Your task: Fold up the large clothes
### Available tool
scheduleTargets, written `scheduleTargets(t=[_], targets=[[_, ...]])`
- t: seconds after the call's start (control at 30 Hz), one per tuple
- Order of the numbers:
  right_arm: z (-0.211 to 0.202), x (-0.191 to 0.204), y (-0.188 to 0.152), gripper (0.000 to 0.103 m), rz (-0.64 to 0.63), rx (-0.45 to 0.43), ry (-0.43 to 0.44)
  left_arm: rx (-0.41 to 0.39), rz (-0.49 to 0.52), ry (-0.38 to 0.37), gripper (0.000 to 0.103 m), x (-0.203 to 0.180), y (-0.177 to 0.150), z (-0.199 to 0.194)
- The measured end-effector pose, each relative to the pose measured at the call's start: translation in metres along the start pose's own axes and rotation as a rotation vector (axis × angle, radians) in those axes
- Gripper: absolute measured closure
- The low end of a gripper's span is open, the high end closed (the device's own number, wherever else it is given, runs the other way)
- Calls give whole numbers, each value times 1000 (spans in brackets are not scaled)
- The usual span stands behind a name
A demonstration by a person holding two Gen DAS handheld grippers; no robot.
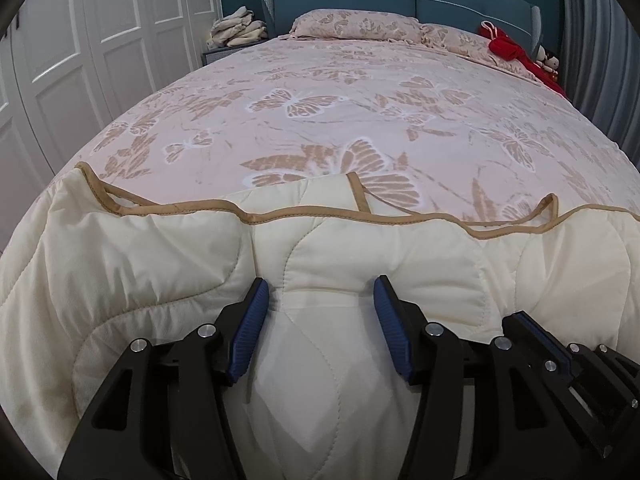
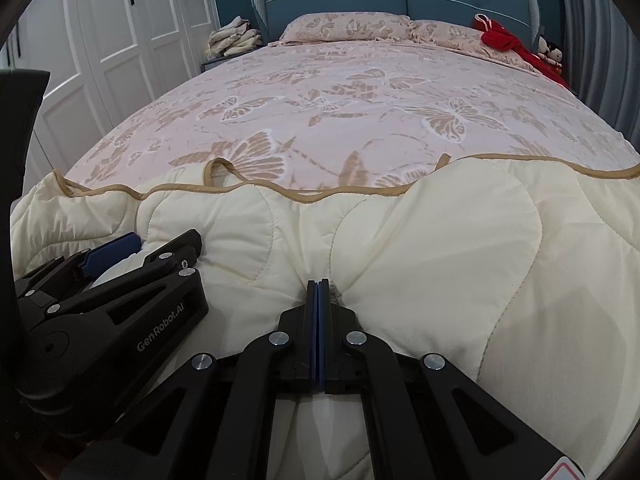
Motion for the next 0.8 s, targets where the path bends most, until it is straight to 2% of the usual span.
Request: scheduleTargets(t=[0.2,0.33,0.4,0.43,0.47,0.5,0.53,0.6,0.63,0.73,0.8], targets=[[2,-1,1,103,9,-7,-1,-3,-4,8,50,-1,1,1],[-8,-4,10,103,13,24,24,40,-18,-22,49,3,12,-12],[-39,-8,17,103,24,5,20,29,-103,-38,48,25,24,-47],[-66,-8,18,101,21,-46,16,5,-160,-54,39,46,30,-74],[-92,-5,15,94,13,-79,13,-11,-206,-67,33,65,31,-95],[-106,-3,11,92,7,-86,12,-22,-247,-69,23,83,29,-112],[-123,2,2,92,2,-83,22,-24,-283,-67,20,98,26,-125],[-144,14,-20,92,7,-59,54,5,-381,-64,19,141,11,-145],[-150,20,-30,92,8,-47,68,46,-446,-50,19,168,-3,-150],[-165,43,-56,92,-13,-44,82,88,-579,-24,19,216,-36,-157],[-162,57,-66,92,-28,-18,92,143,-651,-36,19,234,-52,-150]])
Point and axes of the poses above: each gripper's, at about its wrist camera, not at the fingertips, and z roughly the way its jaws point, x to its left, y to its top, the point moved 2 cm from there along z, roughly the way its jaws point, and after that the axes turned 15 degrees about -z, right-handed, at the moved point
